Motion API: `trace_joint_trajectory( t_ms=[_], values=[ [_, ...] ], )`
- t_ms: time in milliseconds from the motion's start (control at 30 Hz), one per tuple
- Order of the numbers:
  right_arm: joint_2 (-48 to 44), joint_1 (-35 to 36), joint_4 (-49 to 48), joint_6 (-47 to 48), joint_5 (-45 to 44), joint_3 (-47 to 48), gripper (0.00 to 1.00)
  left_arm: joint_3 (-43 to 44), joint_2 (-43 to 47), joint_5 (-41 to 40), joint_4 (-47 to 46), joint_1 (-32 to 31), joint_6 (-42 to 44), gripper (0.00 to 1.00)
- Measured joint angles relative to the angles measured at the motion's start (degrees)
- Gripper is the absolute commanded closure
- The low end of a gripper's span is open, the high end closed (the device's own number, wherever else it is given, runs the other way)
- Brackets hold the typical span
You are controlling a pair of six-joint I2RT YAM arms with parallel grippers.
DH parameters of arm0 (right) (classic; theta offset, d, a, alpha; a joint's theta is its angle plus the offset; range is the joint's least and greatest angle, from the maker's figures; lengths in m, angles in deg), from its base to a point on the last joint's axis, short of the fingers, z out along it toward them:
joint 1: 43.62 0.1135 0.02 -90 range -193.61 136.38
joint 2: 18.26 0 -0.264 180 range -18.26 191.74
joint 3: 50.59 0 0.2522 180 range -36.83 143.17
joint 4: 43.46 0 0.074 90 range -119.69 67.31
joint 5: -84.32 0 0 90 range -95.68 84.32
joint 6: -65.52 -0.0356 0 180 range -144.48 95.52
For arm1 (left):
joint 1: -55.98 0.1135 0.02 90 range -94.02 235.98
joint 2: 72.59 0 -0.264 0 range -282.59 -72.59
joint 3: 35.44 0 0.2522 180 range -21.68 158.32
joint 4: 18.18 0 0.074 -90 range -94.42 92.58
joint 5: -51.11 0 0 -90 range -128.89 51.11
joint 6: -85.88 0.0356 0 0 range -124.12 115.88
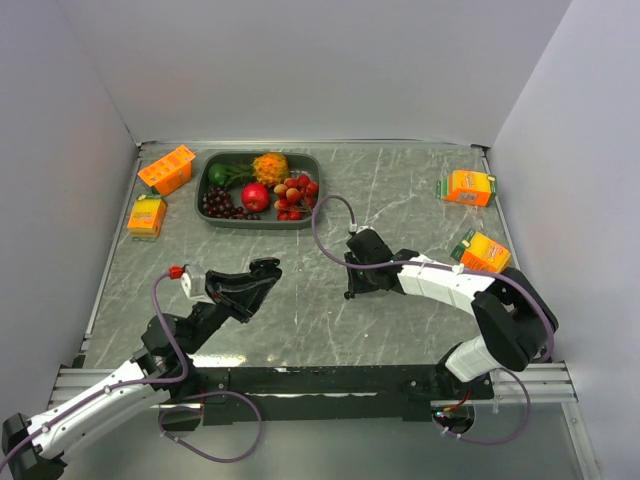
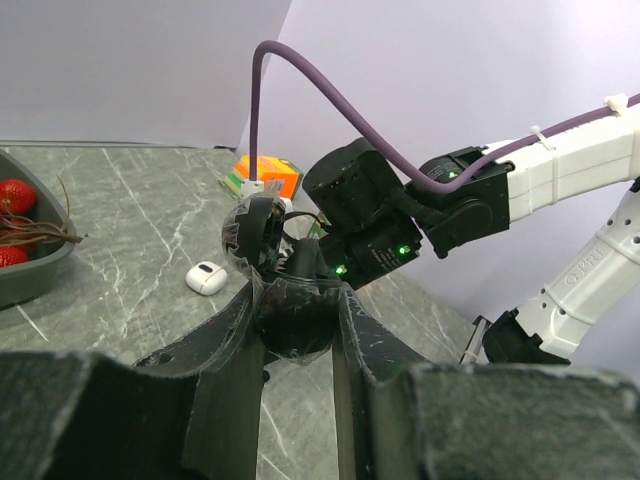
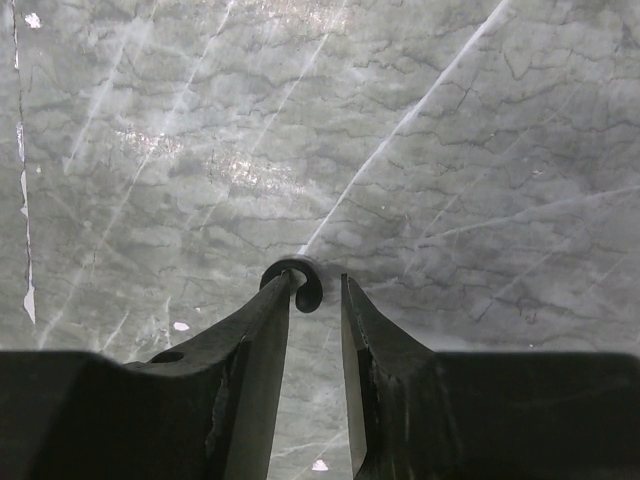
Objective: Insert the wireless bluetooth earbuds into the charging case
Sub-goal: Pick up the earbud from the center of the board.
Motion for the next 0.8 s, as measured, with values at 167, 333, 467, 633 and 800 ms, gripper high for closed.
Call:
trace_joint_trajectory(
  t_ms=[167,333,467,633,800],
  values=[
    [0.2,0.0,-1.2,0.3,0.1,-0.8,0.64,0.0,-0.1,0.0,0.0,0.0,0.0,0.99],
    [1.7,0.1,-1.5,0.5,0.4,-1.1,0.64,0.0,-0.2,0.0,0.0,0.0,0.0,0.99],
    [2.5,0.3,-2.1,0.5,0.5,-1.1,0.64,0.0,-0.2,0.0,0.0,0.0,0.0,0.99],
    [2.5,0.9,-2.4,0.5,0.2,-1.2,0.64,0.0,-0.2,0.0,0.0,0.0,0.0,0.99],
    [2.5,1.9,-3.0,0.6,-0.3,-1.4,0.65,0.0,-0.2,0.0,0.0,0.0,0.0,0.99]
  ],
)
